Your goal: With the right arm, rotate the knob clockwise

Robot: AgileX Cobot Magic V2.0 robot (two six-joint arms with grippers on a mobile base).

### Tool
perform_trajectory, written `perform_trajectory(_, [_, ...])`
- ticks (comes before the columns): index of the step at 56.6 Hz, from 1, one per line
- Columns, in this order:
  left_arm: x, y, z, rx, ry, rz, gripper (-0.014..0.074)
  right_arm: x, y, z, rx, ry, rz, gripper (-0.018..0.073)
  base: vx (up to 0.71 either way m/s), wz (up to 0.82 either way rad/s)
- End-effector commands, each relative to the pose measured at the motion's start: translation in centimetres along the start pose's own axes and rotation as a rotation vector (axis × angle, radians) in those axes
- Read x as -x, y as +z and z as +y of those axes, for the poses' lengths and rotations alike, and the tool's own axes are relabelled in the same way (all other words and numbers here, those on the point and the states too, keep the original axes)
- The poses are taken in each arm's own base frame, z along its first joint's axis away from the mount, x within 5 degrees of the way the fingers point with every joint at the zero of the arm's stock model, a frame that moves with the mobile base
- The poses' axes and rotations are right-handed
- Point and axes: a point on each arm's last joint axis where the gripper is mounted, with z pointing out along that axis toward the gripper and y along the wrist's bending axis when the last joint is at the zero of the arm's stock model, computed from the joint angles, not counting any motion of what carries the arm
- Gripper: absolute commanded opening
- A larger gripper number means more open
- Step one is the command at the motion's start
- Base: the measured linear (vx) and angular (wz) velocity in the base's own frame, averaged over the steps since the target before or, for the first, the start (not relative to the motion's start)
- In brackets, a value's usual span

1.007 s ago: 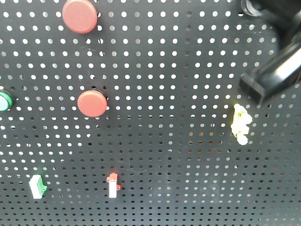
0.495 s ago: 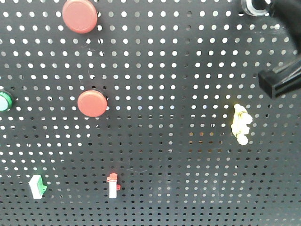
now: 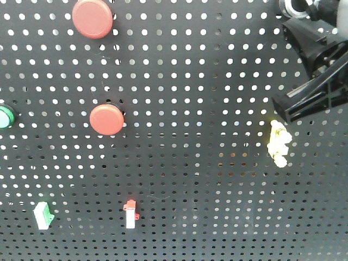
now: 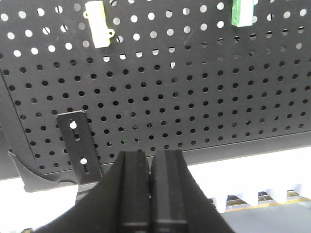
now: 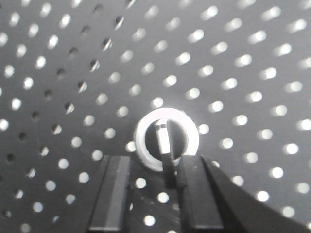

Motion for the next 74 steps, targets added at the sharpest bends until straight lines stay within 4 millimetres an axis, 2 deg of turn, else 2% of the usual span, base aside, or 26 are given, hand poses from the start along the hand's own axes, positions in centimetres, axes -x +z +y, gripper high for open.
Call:
perform_trajectory(1, [-0.3,0.0,0.0,0.008,-0.015,-0.065,-0.0006,1.1,-0.3,-1.1,-0.038,-0.053,-0.049,0.0217,0.0,0.0])
perform_trajectory(12, [-0.3,0.0,0.0,0.008,-0.015,-0.065,-0.0006,1.1,-0.3,-1.1,-0.041,-0.041,-0.046,0.0078,0.0,0.0])
perform_trajectory(19, [-0.3,0.0,0.0,0.008,-0.015,-0.065,-0.0006,1.1,-0.3,-1.1,-0.036,0.032,-0.047,-0.0014,0.0,0.0])
perform_trajectory(31, [-0.3,0.0,0.0,0.008,-0.015,-0.065,-0.0006,1.4,-0.3,-1.4,-0.031,0.331,-0.056,-0.0009,0.0,0.0])
perform_trajectory(38, [-0.3,0.0,0.0,0.008,-0.015,-0.065,-0.0006,2.5,-0.4,-2.2,-0.011,0.58,-0.085,-0.0008,0.0,0.0])
perform_trajectory(47, [-0.3,0.0,0.0,0.008,-0.015,-0.065,-0.0006,3.9,-0.3,-3.3,-0.01,0.772,-0.114,-0.0008,0.0,0.0])
perform_trajectory(56, [-0.3,0.0,0.0,0.008,-0.015,-0.065,-0.0006,4.6,0.1,-3.6,0.017,1.009,-0.074,-0.0008,0.0,0.0])
perform_trajectory(68, [-0.3,0.0,0.0,0.008,-0.015,-0.065,-0.0006,4.9,0.4,-3.6,0.03,1.179,-0.059,-0.0008,0.0,0.0])
perform_trajectory(74, [-0.3,0.0,0.0,0.008,-0.015,-0.065,-0.0006,4.9,0.4,-3.7,0.03,1.191,-0.06,-0.0008,0.0,0.0])
